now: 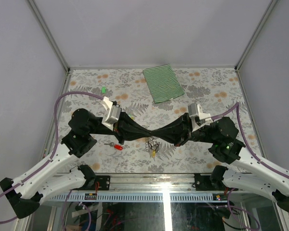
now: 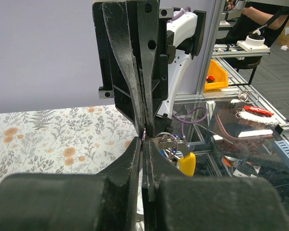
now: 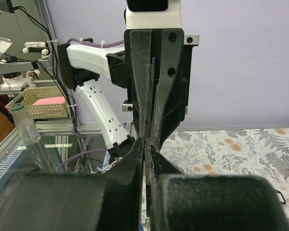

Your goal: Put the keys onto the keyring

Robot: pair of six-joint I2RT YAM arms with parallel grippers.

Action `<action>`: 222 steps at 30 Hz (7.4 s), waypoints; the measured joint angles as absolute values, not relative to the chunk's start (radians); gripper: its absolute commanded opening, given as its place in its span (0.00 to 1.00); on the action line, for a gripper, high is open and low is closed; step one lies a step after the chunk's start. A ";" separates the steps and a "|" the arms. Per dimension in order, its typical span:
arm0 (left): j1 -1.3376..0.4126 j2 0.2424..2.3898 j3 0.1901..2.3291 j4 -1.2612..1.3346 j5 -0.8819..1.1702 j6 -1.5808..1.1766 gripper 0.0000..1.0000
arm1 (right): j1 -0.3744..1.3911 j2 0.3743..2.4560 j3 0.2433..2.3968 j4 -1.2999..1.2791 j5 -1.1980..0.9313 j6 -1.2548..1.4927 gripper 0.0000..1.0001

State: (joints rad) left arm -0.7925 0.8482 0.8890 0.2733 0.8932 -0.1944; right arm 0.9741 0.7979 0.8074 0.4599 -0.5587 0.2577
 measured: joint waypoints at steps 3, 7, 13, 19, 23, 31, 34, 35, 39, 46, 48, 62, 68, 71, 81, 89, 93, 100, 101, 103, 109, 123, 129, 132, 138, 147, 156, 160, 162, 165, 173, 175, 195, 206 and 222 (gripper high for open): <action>-0.793 0.846 0.889 0.273 0.885 -0.190 0.00 | 0.974 0.798 0.811 0.454 -0.558 0.258 0.17; -0.796 0.839 0.884 0.287 0.868 -0.205 0.00 | 0.974 0.794 0.816 0.455 -0.558 0.258 0.27; -0.798 0.810 0.770 0.464 0.834 -0.318 0.00 | 0.974 0.750 0.816 0.459 -0.532 0.257 0.29; -0.804 0.807 0.688 0.661 0.789 -0.434 0.00 | 0.974 0.717 0.816 0.471 -0.516 0.250 0.24; -0.812 0.807 0.682 0.736 0.768 -0.467 0.00 | 0.974 0.720 0.816 0.472 -0.517 0.241 0.23; -0.816 0.807 0.682 0.780 0.756 -0.482 0.00 | 0.974 0.757 0.816 0.472 -0.545 0.234 0.24; -0.818 0.807 0.682 0.780 0.753 -0.482 0.00 | 0.974 0.780 0.816 0.465 -0.571 0.234 0.24; -0.818 0.807 0.682 0.780 0.751 -0.482 0.00 | 0.974 0.785 0.816 0.461 -0.580 0.234 0.24; -0.818 0.807 0.682 0.780 0.751 -0.482 0.00 | 0.974 0.806 0.822 0.453 -0.609 0.234 0.23; -0.818 0.807 0.682 0.779 0.751 -0.482 0.00 | 0.974 0.811 0.833 0.455 -0.622 0.234 0.19; -0.819 0.807 0.682 0.778 0.751 -0.482 0.00 | 0.974 0.811 0.833 0.455 -0.622 0.234 0.18; -0.826 0.807 0.684 0.777 0.752 -0.481 0.00 | 0.974 0.819 0.834 0.463 -0.622 0.236 0.05; -0.831 0.807 0.686 0.775 0.752 -0.474 0.00 | 0.974 0.819 0.839 0.460 -0.623 0.236 0.00; -0.831 0.805 0.689 0.769 0.751 -0.471 0.13 | 0.974 0.819 0.855 0.428 -0.623 0.228 0.00; -0.837 0.763 0.730 0.594 0.733 -0.382 0.30 | 0.974 0.820 1.035 0.029 -0.589 0.067 0.00; -0.837 0.724 0.805 0.379 0.681 -0.274 0.38 | 0.974 0.907 1.290 -0.421 -0.488 -0.083 0.00; -0.837 0.760 0.854 0.279 0.667 -0.227 0.41 | 0.974 0.981 1.378 -0.617 -0.432 -0.128 0.00; -0.837 0.854 0.911 0.096 0.661 -0.125 0.43 | 0.974 1.086 1.487 -0.858 -0.357 -0.159 0.00; -0.837 0.864 0.914 0.072 0.661 -0.111 0.43 | 0.974 1.098 1.501 -0.885 -0.353 -0.161 0.00; -0.837 0.879 0.919 0.039 0.662 -0.089 0.43 | 0.974 1.114 1.519 -0.922 -0.349 -0.163 0.00; -0.841 0.907 0.929 -0.009 0.673 -0.052 0.39 | 0.974 1.135 1.551 -0.992 -0.349 -0.166 0.00; -0.903 0.985 0.965 -0.035 0.691 -0.014 0.36 | 0.974 1.158 1.555 -1.005 -0.351 -0.159 0.00; -0.916 0.998 0.981 -0.066 0.685 0.005 0.34 | 0.974 1.158 1.555 -1.005 -0.355 -0.158 0.00; -0.921 1.001 0.987 -0.069 0.679 0.012 0.32 | 0.974 1.158 1.555 -1.004 -0.359 -0.157 0.00; -0.930 1.018 0.990 -0.080 0.669 0.024 0.29 | 0.974 1.157 1.555 -0.997 -0.360 -0.157 0.00; -0.942 1.029 1.016 -0.118 0.660 0.042 0.00 | 0.974 1.157 1.555 -0.995 -0.360 -0.157 0.00; -0.942 1.008 1.017 -0.116 0.648 0.030 0.00 | 0.974 1.112 1.514 -0.923 -0.362 -0.153 0.25; -0.943 0.945 0.957 -0.017 0.638 -0.030 0.00 | 0.974 0.990 1.415 -0.781 -0.361 -0.139 0.32; -0.943 0.910 0.912 0.060 0.630 -0.078 0.00 | 0.974 0.909 1.355 -0.695 -0.360 -0.126 0.34; -0.943 0.867 0.840 0.187 0.624 -0.143 0.00 | 0.974 0.790 1.243 -0.535 -0.360 -0.091 0.34; -0.943 0.794 0.744 0.435 0.586 -0.267 0.00 | 0.974 0.668 1.011 -0.166 -0.366 0.024 0.40; -0.943 0.787 0.741 0.480 0.579 -0.282 0.00 | 0.974 0.668 0.972 -0.101 -0.381 0.047 0.42; -0.948 0.783 0.719 0.622 0.564 -0.342 0.00 | 0.974 0.725 0.858 0.315 -0.523 0.179 0.35; -0.949 0.789 0.719 0.636 0.566 -0.344 0.00 | 0.974 0.733 0.847 0.334 -0.542 0.188 0.29; -0.949 0.796 0.719 0.637 0.570 -0.348 0.00 | 0.974 0.764 0.847 0.352 -0.559 0.200 0.00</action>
